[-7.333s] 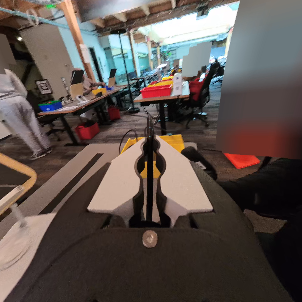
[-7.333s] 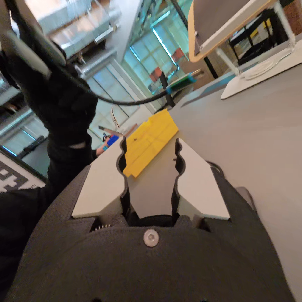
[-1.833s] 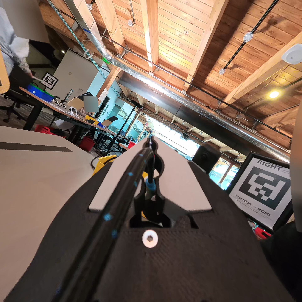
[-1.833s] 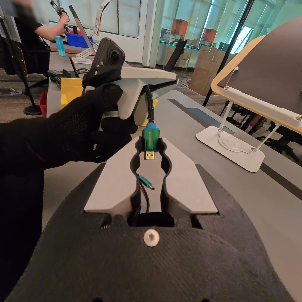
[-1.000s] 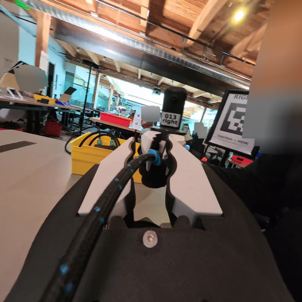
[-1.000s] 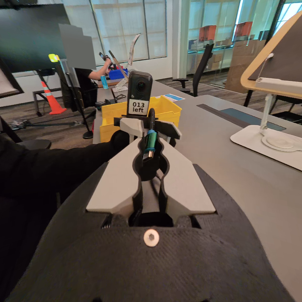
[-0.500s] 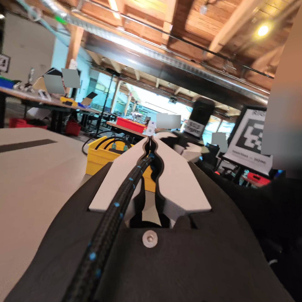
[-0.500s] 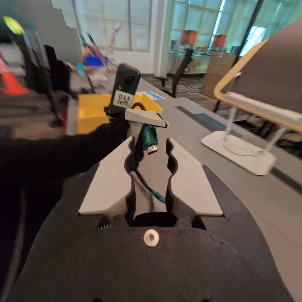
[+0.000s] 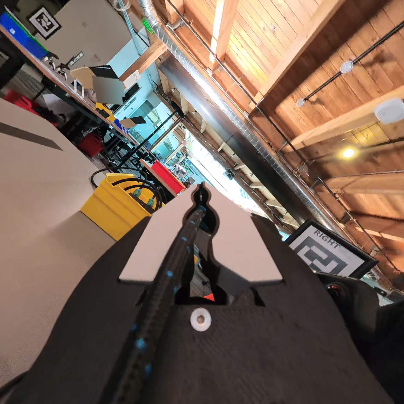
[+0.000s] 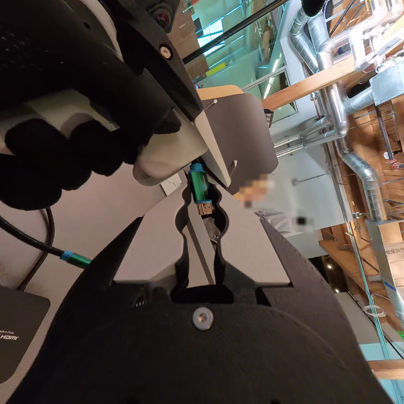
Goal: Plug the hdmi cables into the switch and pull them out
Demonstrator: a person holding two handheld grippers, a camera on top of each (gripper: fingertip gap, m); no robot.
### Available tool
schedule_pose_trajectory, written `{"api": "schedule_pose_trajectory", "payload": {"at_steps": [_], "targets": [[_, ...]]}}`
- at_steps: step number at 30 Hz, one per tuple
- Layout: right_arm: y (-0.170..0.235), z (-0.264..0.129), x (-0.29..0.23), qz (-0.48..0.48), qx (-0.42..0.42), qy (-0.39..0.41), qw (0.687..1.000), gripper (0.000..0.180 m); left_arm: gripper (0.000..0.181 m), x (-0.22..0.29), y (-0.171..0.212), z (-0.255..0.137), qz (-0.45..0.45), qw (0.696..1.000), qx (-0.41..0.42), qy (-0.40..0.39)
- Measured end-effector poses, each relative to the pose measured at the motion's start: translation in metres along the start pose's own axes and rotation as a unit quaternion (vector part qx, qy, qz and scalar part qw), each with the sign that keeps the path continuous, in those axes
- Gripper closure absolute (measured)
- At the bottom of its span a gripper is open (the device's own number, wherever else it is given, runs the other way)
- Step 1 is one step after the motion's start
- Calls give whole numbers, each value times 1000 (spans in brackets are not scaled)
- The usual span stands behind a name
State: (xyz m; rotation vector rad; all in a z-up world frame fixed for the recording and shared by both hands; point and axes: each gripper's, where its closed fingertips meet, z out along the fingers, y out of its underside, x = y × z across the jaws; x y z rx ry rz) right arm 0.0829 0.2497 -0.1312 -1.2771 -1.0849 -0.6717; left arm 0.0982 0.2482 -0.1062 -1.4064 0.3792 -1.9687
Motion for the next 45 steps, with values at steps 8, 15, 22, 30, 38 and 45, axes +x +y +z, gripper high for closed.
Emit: {"api": "schedule_pose_trajectory", "payload": {"at_steps": [8, 15, 22, 30, 38, 45], "targets": [[-8, -8, 2, 140, 46, -83, 986, 168, 164, 16, 1, 3, 120, 992, -27, -8], [-9, -25, 14, 229, 98, -150, 957, 169, 149, 26, -2, -1, 326, 944, -44, 0], [-8, -39, 23, 216, 118, -169, 954, 169, 155, 42, 22, -2, 312, 937, -136, 75], [-14, -58, 21, 177, 135, -207, 953, 169, 157, 58, 45, -6, 228, 940, -204, 149], [-26, -66, 25, 153, 142, -204, 957, 169, 93, 52, 48, 9, 175, 957, -197, 123], [-25, -70, 22, 160, 146, -225, 950, 169, 141, 72, 56, 5, 175, 946, -193, 190]]}}
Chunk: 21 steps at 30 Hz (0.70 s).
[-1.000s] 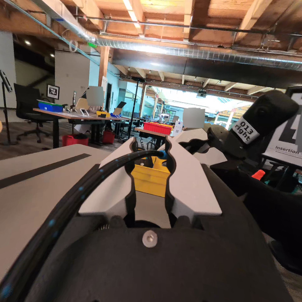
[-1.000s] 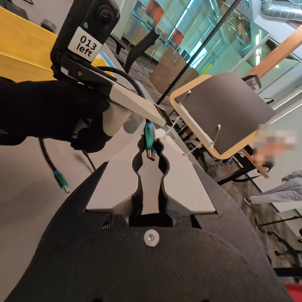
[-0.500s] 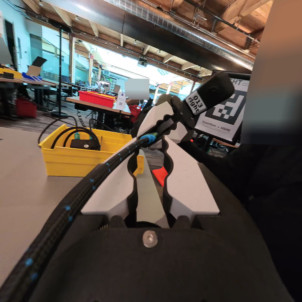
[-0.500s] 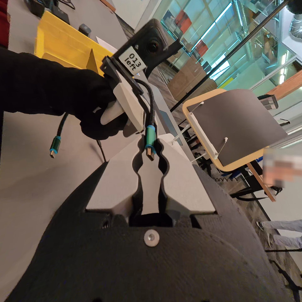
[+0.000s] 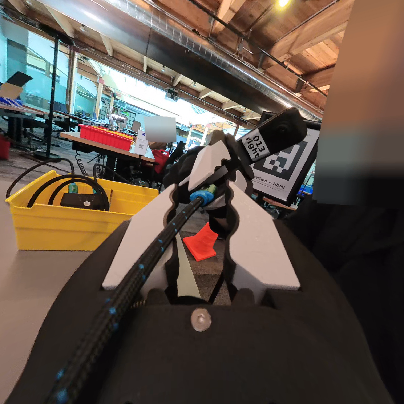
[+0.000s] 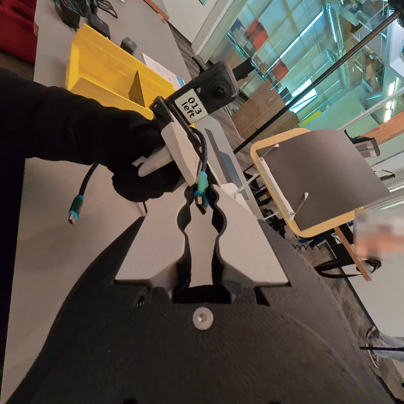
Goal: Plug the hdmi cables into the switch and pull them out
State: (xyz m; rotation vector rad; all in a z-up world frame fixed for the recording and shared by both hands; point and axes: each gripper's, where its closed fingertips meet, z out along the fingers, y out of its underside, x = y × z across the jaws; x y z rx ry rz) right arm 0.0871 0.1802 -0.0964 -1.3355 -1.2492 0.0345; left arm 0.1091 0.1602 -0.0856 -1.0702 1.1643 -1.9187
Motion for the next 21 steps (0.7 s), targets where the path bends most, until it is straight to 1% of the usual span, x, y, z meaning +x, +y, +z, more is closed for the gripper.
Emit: {"api": "schedule_pose_trajectory", "payload": {"at_steps": [4, 14, 17, 21], "targets": [[-2, -3, -2, -5, 0, -8, 1000, 169, 151, 8, 2, 1, -5, 999, -16, 30], [4, -9, -10, -27, -24, -29, 999, 168, 152, 11, 14, 4, -38, 995, -88, 33], [3, -9, -11, -32, -25, -29, 999, 168, 152, 12, 14, 4, -35, 995, -91, 31], [3, -10, -6, -39, -30, -14, 999, 169, 154, 10, 10, 5, -29, 997, -75, 22]]}}
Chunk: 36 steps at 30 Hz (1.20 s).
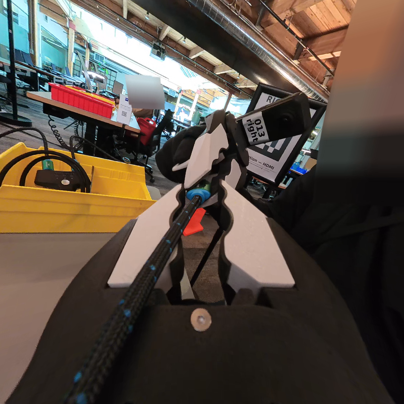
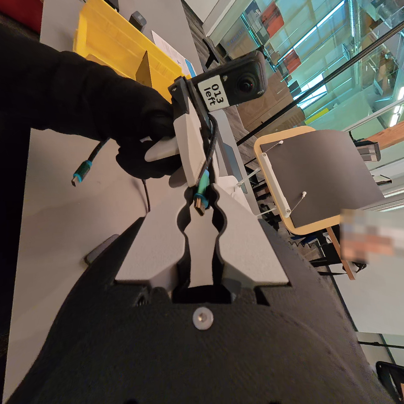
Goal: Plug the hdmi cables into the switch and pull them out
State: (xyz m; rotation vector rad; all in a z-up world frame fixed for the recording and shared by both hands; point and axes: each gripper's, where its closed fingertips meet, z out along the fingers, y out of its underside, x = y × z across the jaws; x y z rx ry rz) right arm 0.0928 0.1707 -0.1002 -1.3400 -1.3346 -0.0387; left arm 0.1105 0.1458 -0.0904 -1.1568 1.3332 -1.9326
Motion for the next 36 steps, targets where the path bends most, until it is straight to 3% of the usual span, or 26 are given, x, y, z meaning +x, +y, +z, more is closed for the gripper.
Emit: {"api": "schedule_pose_trajectory", "payload": {"at_steps": [9, 15, 19, 27, 36], "targets": [[2, -6, 17, -30, -28, 54, 998, 169, 162, -14, -16, -11, 22, 997, 41, -63], [4, 0, 21, -85, -58, 90, 991, 164, 162, -13, -21, -6, -14, 997, 57, -60], [2, -5, 24, -102, -67, 100, 988, 171, 161, -9, -23, -3, -43, 996, 75, -35], [-6, -13, 18, -47, -28, 59, 997, 172, 153, -1, -19, 2, 15, 998, 39, -52], [-10, -19, 11, -36, -11, 31, 999, 172, 160, 9, -15, 6, 36, 999, 19, -31]]}}
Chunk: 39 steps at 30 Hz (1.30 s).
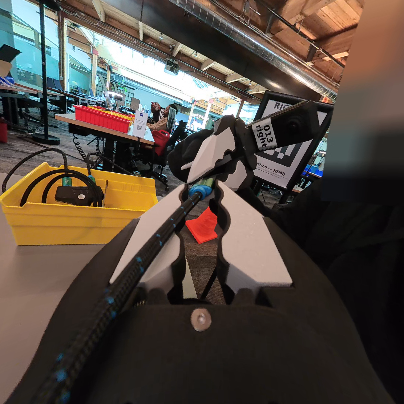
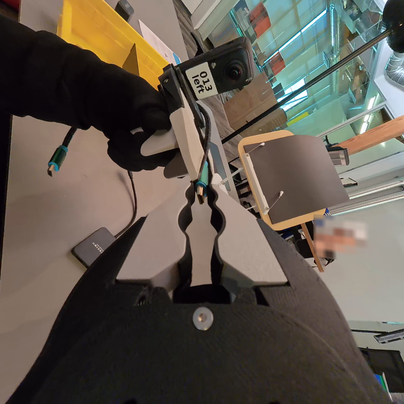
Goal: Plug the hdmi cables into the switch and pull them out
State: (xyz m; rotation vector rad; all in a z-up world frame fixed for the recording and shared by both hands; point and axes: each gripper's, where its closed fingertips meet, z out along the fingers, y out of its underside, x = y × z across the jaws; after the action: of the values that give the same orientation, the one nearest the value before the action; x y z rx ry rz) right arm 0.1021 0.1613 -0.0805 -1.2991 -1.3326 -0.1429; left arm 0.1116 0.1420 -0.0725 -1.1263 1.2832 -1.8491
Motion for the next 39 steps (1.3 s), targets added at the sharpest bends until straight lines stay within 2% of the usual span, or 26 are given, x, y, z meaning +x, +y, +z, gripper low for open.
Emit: {"api": "schedule_pose_trajectory", "payload": {"at_steps": [13, 20, 22, 25, 28, 35, 39], "targets": [[-6, -1, 7, -58, -25, 39, 997, 172, 161, 4, -7, -1, -4, 1000, 2, 4], [-5, 2, 12, -53, -29, 55, 997, 170, 161, -2, -12, -4, 65, 997, 1, -52], [-3, 2, 15, -44, -27, 59, 997, 160, 161, -5, -11, -5, 99, 992, -11, -83], [3, -1, 18, -27, -36, 57, 997, 154, 161, -9, -11, -5, 173, 975, -28, -137], [8, -3, 16, 14, -31, 36, 999, 155, 161, -13, -13, -3, 261, 946, -44, -188], [16, -17, 14, 194, 28, -39, 980, 158, 161, -6, -19, 3, 371, 897, -58, -231], [15, -25, 22, 206, 46, -29, 977, 157, 161, -5, -19, 7, 418, 867, -81, -259]]}}
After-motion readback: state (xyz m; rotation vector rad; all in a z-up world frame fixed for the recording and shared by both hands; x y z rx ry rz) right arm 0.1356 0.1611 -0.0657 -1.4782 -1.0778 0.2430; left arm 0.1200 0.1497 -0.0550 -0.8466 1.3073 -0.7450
